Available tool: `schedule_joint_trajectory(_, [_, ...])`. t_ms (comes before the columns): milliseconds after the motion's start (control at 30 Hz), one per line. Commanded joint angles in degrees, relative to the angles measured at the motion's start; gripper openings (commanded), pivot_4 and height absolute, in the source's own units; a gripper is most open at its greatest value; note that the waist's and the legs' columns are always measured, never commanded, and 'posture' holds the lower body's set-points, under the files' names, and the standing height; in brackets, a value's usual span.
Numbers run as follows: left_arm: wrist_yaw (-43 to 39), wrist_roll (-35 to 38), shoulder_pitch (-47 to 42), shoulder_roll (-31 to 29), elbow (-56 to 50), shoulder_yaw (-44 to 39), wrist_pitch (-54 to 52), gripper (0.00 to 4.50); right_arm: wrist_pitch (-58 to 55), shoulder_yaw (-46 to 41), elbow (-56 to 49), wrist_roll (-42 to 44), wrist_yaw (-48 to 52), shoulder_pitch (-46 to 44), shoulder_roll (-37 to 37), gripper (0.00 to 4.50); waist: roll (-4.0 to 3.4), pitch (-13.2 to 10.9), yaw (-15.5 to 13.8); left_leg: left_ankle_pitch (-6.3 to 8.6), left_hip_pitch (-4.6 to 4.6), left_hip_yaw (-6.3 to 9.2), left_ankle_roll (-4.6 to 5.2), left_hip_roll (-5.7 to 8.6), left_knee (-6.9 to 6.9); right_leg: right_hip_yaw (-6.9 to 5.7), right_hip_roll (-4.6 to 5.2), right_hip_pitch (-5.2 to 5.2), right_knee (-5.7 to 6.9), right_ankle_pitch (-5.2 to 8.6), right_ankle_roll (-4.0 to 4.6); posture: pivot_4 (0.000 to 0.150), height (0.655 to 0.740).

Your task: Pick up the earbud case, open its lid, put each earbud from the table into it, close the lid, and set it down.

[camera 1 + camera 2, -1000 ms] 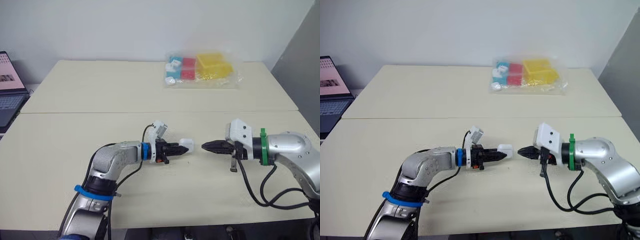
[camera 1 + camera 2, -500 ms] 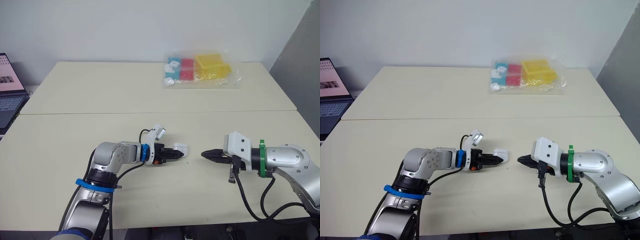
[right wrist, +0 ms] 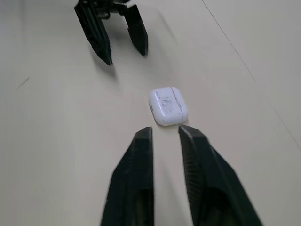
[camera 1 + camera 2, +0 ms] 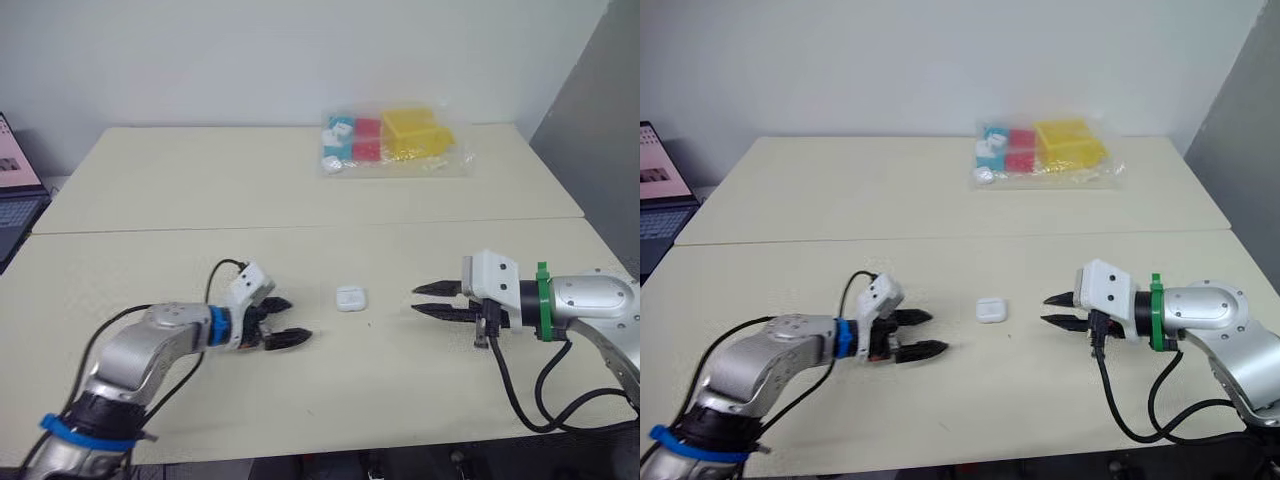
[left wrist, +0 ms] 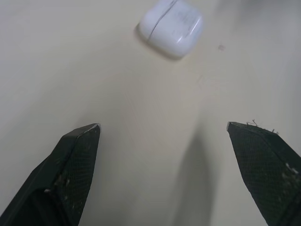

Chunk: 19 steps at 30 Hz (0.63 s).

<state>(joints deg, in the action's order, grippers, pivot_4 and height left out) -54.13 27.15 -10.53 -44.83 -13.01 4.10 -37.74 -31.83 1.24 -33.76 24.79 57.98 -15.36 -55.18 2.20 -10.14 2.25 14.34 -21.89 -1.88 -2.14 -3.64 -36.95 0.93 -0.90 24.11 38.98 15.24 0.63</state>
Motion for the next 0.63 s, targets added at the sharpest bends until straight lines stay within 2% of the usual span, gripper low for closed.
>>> schedule_joint_trajectory(33, [-6.43,1.77,2.11,-1.24,-4.08,-5.67,10.04,4.5,0.97,-2.18,0.13,0.73,2.23,-1.28,-1.82,2.43,0.0,0.0,-0.45,0.0,-0.05,-0.05,0.0,-0.01,-0.01,-0.01,0.04,0.02,-0.04,0.01,0.01,0.15,0.7389])
schedule_joint_trajectory(133, [-7.61,1.55,6.44,-4.84,-7.19,-13.43,13.34,4.5,2.86,-4.47,2.87,0.8,5.98,-2.14,-5.0,3.44,0.02,-0.02,-0.64,0.01,-0.16,-0.11,-0.01,0.01,-0.01,-0.01,0.11,0.05,-0.12,0.02,-0.01,0.15,0.7389])
schedule_joint_trajectory(233, [-7.02,0.84,9.64,-6.83,-10.19,-16.81,14.41,4.5,5.37,-5.57,4.88,0.77,9.09,-2.12,-7.09,4.47,0.02,-0.03,-0.72,0.02,-0.18,-0.11,0.0,0.02,0.01,-0.04,0.16,0.04,-0.19,0.05,-0.05,0.15,0.7389])
schedule_joint_trajectory(367, [-6.13,0.75,12.79,-8.38,-13.83,-19.55,13.78,4.5,8.23,-6.22,6.67,0.97,13.74,-0.87,-9.63,4.47,0.0,-0.04,-0.74,0.02,-0.17,-0.11,0.0,0.01,0.02,-0.05,0.18,0.02,-0.21,0.05,-0.06,0.15,0.7389])
schedule_joint_trajectory(633, [-4.78,1.77,14.4,-8.53,-16.32,-20.65,12.08,4.5,9.81,-3.73,9.03,0.15,14.49,-3.27,-8.17,4.47,0.0,-0.05,-0.7,0.02,-0.06,-0.11,0.0,-0.02,0.0,-0.06,0.13,0.02,-0.08,0.06,-0.04,0.15,0.7389])
